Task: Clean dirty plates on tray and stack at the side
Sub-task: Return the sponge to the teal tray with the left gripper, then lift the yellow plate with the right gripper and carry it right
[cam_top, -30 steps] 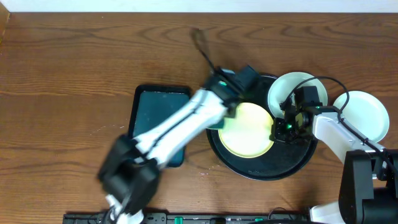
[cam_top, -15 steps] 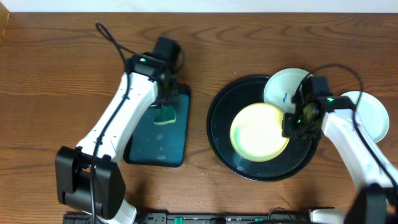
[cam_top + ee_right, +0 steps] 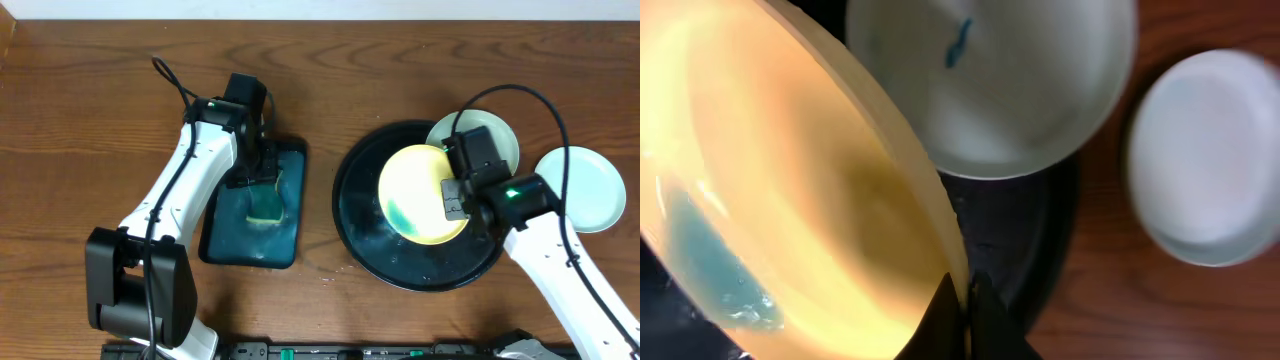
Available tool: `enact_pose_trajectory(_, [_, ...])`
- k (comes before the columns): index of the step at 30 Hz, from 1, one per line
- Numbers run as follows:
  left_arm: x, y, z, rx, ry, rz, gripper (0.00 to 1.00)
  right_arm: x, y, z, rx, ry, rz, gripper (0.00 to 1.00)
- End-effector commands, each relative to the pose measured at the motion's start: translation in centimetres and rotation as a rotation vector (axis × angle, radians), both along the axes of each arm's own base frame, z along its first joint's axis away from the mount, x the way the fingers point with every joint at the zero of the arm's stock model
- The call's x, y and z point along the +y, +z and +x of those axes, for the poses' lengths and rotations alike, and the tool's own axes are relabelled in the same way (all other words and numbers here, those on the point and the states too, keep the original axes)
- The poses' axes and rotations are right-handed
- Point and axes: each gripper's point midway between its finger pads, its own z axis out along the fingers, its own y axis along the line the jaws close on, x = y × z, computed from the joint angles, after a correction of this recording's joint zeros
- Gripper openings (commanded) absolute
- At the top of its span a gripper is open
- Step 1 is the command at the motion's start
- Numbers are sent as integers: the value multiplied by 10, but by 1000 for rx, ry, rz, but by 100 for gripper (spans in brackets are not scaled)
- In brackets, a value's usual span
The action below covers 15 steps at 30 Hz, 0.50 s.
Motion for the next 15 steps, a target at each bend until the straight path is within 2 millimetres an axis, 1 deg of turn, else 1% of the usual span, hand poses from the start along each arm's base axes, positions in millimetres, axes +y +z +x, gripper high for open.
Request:
enact_pose_trajectory(1, [-6,0,-2,10,-34,-43,45,-9,19,5,-83,4,-152,1])
enact_pose_trajectory(4, [-13,3,-4,14,-37,-83,48,-3,26,4,-113,37,-211,1])
enact_pose_trajectory(5, [-14,4,-4,14,-38,-94,49,-1,31,3,-127,50,-240,1])
enact_pose_trajectory(9, [-18,12,-4,-4,-41,-119,50,4,51,1,-198,94,-388,1])
enact_pose_trajectory(11, [-18,19,-4,-24,-42,-124,50,6,61,-1,-238,116,-465,1])
enact_pose_trajectory(15, [-18,34,-4,-71,-51,-131,55,17,77,-7,-305,172,-570,1])
